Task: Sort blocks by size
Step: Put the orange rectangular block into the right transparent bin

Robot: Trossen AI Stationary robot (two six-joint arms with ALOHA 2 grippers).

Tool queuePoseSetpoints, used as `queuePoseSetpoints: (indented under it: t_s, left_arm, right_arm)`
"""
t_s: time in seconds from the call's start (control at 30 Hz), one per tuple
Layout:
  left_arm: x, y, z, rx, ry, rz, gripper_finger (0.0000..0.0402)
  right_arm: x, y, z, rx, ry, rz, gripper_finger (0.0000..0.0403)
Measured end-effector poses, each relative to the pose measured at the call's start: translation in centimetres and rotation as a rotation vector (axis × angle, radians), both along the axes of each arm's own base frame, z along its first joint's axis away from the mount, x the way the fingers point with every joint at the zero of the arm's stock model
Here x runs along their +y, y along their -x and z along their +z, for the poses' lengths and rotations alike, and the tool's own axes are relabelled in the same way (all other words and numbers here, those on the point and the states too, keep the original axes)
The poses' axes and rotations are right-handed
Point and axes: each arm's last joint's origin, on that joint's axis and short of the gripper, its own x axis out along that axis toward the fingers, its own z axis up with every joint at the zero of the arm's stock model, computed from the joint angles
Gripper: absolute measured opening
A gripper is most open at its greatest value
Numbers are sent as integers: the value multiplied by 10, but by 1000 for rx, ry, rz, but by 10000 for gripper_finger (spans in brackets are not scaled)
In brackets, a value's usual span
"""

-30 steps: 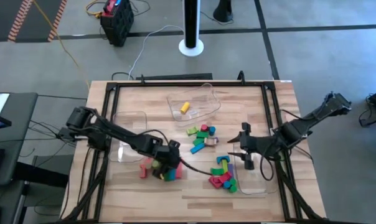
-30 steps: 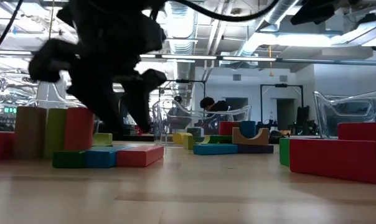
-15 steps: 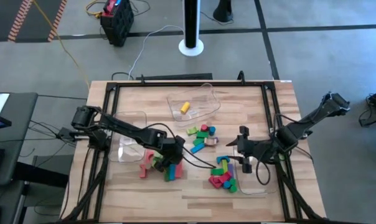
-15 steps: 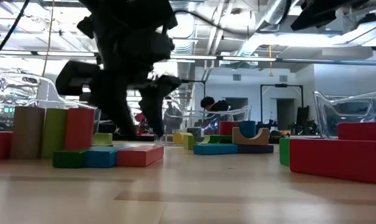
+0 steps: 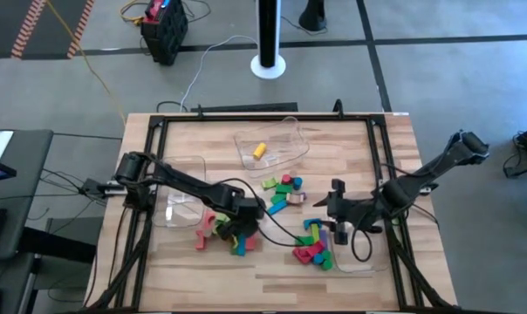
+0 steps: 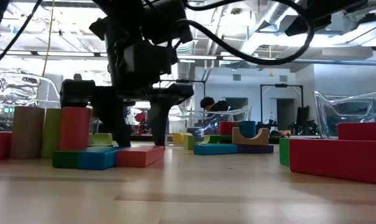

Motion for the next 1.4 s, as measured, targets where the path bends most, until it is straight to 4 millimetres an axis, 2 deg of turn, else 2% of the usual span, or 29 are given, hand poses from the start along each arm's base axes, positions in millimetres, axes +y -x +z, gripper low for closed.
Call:
queuePoseSetpoints:
  t_s: [0.17, 0.37, 0.6, 1.07, 1.4]
  left_arm:
    - [0, -9, 10, -64, -74, -41, 208]
    - [-6, -5, 7, -43, -120, -179, 208]
    - [-3, -10, 12, -66, -106, -112, 208]
    - [-11, -4, 11, -29, -189, -144, 208]
    - [-31, -2, 14, -50, -266, -269, 208]
  right_arm:
    - [1, -1, -1, -4, -3, 1, 244]
    - [0, -2, 0, -6, -5, -6, 244]
    - [-1, -2, 0, -5, -12, -14, 244]
    - [-5, -4, 0, -8, -10, -32, 244]
    - [-5, -5, 0, -13, -7, -31, 244]
